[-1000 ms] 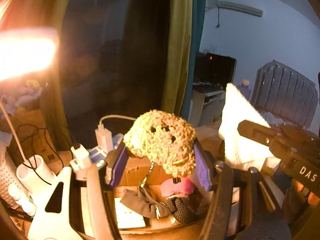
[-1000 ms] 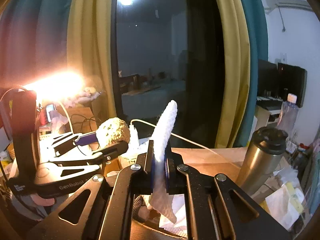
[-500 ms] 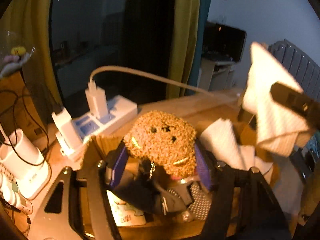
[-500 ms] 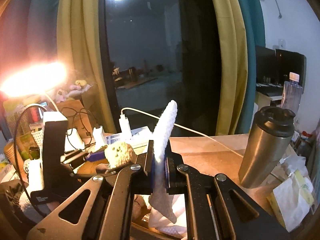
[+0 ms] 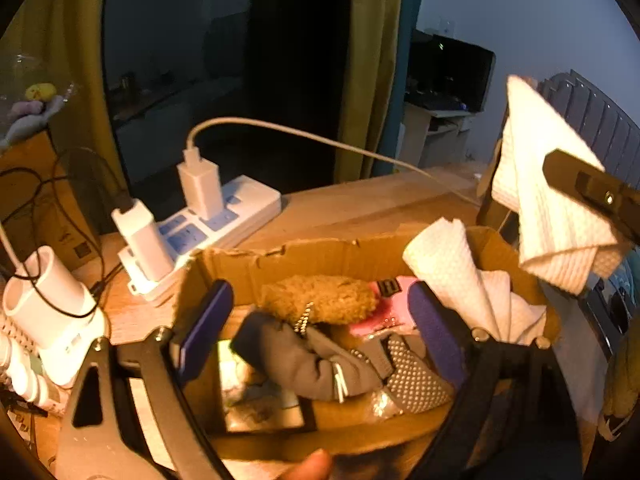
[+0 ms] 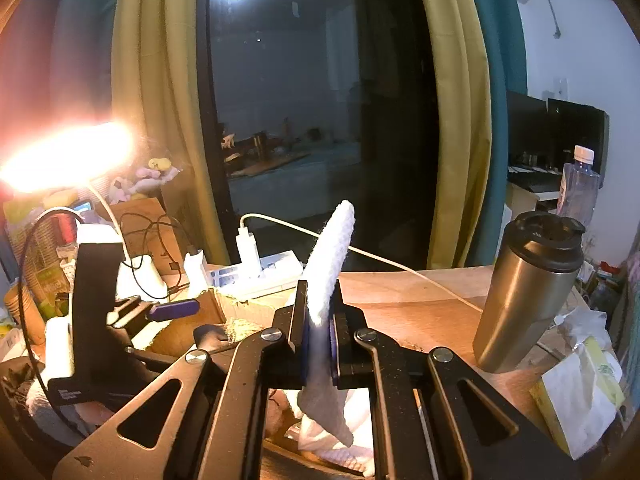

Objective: Organize soft objects
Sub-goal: 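Open the left tool to drop the brown plush into the box, then lower the white towel into the box and open the right tool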

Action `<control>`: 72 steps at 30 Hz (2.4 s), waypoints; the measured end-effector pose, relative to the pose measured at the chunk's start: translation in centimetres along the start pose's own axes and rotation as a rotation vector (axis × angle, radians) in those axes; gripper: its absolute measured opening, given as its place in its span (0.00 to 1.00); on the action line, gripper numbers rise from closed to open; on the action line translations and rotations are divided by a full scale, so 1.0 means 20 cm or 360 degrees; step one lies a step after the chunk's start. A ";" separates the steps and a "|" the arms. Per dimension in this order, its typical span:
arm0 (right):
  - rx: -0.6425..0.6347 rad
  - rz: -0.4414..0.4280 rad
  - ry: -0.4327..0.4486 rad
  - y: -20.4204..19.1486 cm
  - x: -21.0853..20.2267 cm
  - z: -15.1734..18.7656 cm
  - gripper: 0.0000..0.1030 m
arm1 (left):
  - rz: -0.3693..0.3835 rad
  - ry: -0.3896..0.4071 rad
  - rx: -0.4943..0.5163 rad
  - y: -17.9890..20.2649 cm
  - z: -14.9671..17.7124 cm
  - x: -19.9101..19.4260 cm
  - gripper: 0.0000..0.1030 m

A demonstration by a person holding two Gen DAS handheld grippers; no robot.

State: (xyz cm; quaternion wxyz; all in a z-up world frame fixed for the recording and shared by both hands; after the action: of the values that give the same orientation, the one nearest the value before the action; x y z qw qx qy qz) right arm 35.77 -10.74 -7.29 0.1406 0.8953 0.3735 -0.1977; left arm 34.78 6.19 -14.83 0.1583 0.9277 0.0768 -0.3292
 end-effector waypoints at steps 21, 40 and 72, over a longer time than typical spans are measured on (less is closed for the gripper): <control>-0.0136 -0.0152 -0.0091 -0.35 0.12 -0.01 0.08 | -0.0083 0.0159 -0.0195 -0.37 0.05 -0.33 0.88; -0.0168 -0.0270 -0.0337 -0.53 0.41 0.15 0.08 | -0.0081 0.0148 -0.0269 -0.50 0.08 -0.29 0.88; -0.0144 0.0009 -0.0200 -0.43 -0.07 0.05 0.38 | 0.0012 0.0324 -0.0166 -0.31 0.08 -0.65 0.88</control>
State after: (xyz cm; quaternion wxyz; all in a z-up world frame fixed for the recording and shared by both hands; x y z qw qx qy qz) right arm 28.49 -6.11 -8.43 0.2048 0.8750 0.3698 -0.2361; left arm 22.19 10.99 -9.23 0.1991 0.9471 0.1061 -0.2281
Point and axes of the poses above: each gripper's, at about its wrist camera, not at the fingertips, and x roughly the way its jaws point, y to its right, z to its underside, the point moved 5 cm from there along x, roughly the way its jaws point, and after that the axes turned 11 degrees about -x, right-handed, at the moved point
